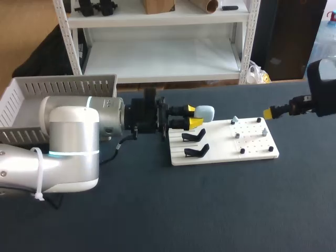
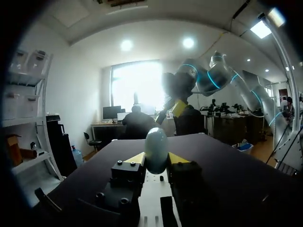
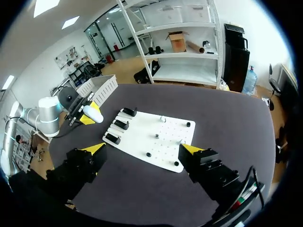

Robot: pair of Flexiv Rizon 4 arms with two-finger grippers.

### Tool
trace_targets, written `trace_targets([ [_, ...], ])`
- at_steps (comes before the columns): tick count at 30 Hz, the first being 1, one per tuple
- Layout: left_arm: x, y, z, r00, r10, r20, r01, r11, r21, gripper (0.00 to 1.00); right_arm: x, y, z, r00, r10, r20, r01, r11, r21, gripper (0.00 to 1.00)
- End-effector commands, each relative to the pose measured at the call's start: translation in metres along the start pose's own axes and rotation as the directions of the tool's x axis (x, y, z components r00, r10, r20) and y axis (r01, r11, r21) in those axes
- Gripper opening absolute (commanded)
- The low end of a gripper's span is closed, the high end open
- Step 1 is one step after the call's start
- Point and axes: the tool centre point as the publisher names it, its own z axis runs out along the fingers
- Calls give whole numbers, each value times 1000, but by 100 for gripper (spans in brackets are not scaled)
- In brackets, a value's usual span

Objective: Pick up each earbud case from the left stands, insert the matching earbuds, close the lid, and place the case in the box.

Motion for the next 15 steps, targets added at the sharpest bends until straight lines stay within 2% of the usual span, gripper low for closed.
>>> trace_targets([
  [1, 3, -7, 0, 1000, -1, 16, 1, 1000, -13, 0, 4, 23, -3, 1000, -21, -16, 21, 1000, 8, 100],
  [8, 10, -10, -2, 999, -24, 37, 24, 1000, -12, 0, 11, 56, 7, 992, -102, -69, 104, 994, 25, 100],
  [15, 12, -11, -3, 999, -35, 41, 35, 999, -12, 0, 18, 76, 16, 987, -120, -103, 121, 993, 10, 100],
])
